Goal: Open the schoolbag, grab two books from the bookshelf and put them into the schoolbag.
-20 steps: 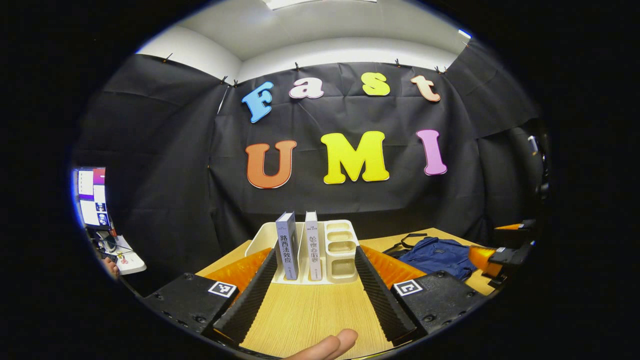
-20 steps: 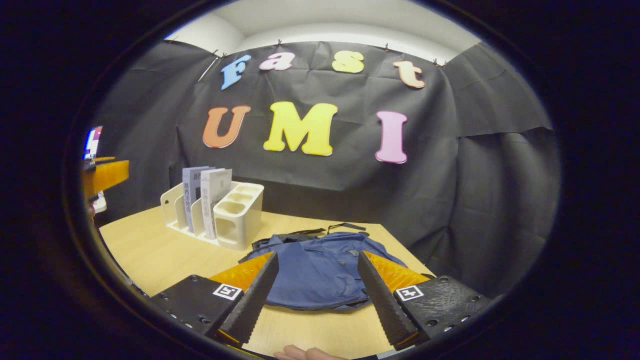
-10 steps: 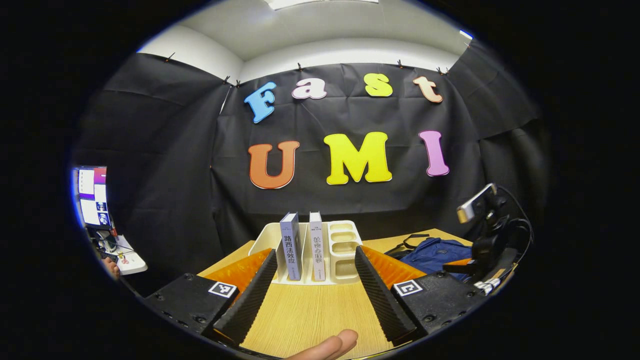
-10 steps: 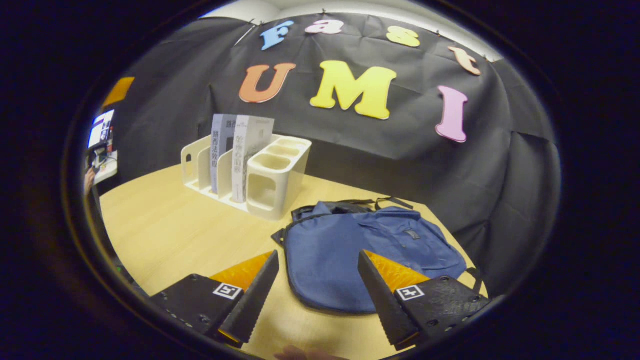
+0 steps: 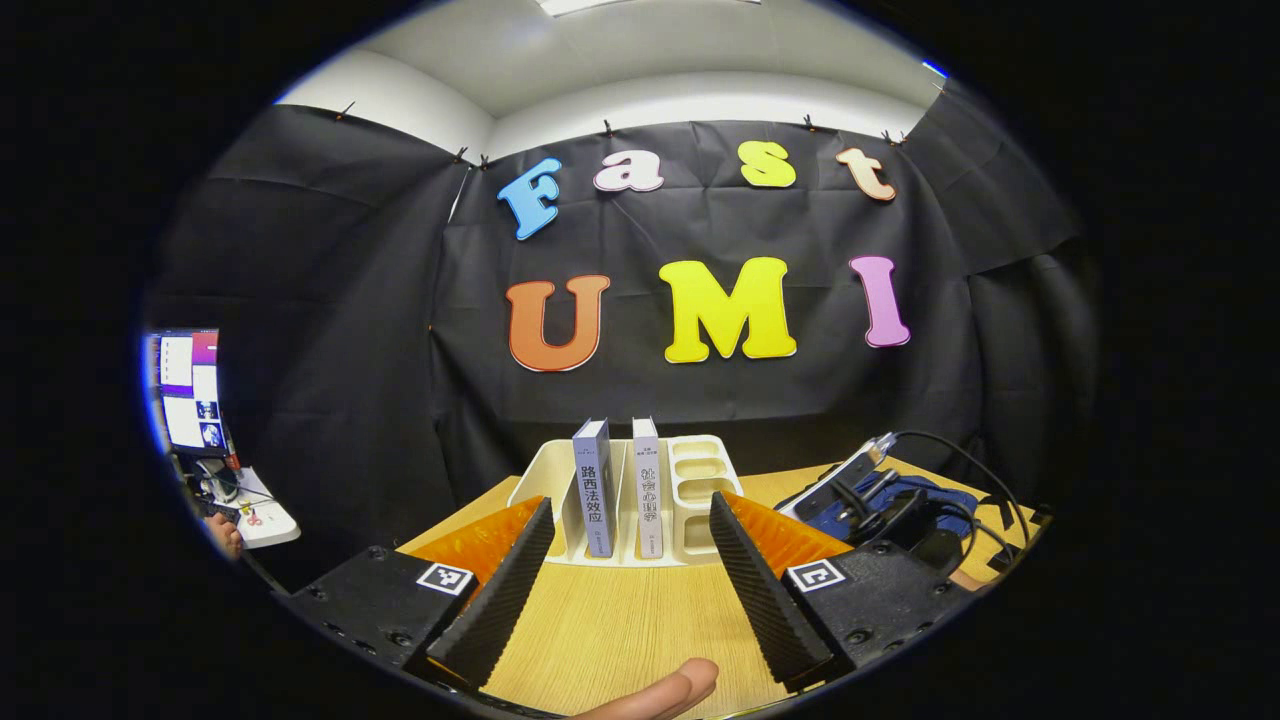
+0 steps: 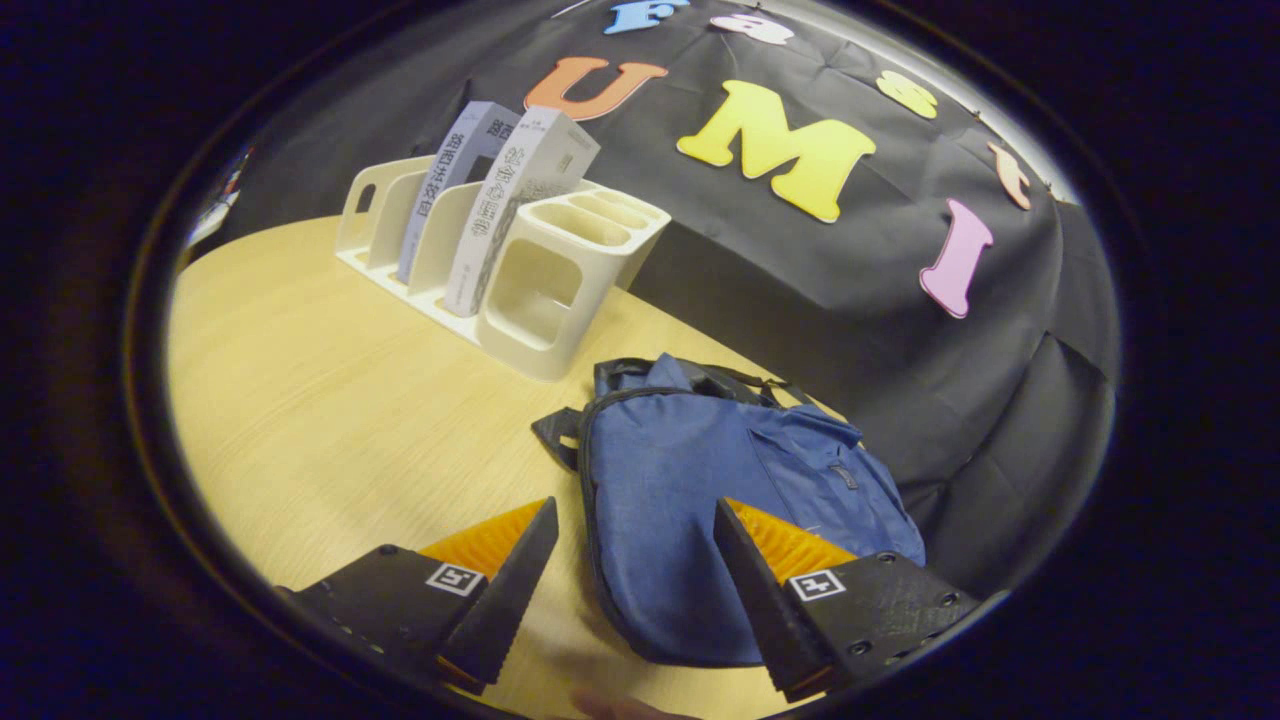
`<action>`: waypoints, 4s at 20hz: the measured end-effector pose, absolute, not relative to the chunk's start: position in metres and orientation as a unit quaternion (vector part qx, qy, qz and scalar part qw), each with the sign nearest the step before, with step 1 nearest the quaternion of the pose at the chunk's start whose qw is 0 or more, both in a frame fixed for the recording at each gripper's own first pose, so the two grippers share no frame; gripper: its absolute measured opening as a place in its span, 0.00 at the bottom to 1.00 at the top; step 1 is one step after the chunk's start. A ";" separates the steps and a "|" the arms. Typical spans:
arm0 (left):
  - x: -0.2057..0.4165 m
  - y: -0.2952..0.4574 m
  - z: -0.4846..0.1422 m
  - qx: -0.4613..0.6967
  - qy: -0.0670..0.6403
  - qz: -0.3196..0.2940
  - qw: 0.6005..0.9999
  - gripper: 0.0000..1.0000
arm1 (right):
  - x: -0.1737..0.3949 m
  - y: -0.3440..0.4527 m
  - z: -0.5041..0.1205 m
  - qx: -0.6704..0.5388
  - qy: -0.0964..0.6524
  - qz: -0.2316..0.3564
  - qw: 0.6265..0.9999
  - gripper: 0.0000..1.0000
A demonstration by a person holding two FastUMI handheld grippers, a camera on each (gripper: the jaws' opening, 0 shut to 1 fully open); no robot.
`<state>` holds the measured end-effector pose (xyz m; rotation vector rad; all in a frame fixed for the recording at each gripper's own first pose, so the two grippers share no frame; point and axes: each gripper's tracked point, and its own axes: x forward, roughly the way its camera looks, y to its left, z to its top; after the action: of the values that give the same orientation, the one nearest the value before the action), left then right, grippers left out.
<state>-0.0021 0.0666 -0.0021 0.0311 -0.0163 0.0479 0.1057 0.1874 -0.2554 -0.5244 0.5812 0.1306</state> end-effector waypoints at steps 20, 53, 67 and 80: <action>0.004 0.056 -0.009 0.005 0.001 0.020 1.000 0.98 | 0.140 0.165 -0.220 -0.195 0.300 0.024 0.934 0.25; 0.194 0.040 0.002 -0.022 0.086 0.019 0.996 0.98 | 0.225 0.012 -0.048 -0.090 0.215 0.112 0.966 0.00; 0.347 0.066 0.005 0.042 0.143 0.014 0.989 0.97 | 0.228 0.002 -0.050 -0.062 0.212 0.149 0.964 0.00; 0.374 0.073 -0.074 0.028 0.324 0.027 0.945 0.86 | 0.220 -0.010 -0.063 -0.047 0.214 0.157 0.963 0.00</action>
<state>0.3742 0.0727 -0.0740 0.0572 0.6610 0.0542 0.2202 -0.0103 -0.0626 -0.0946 0.4339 0.3184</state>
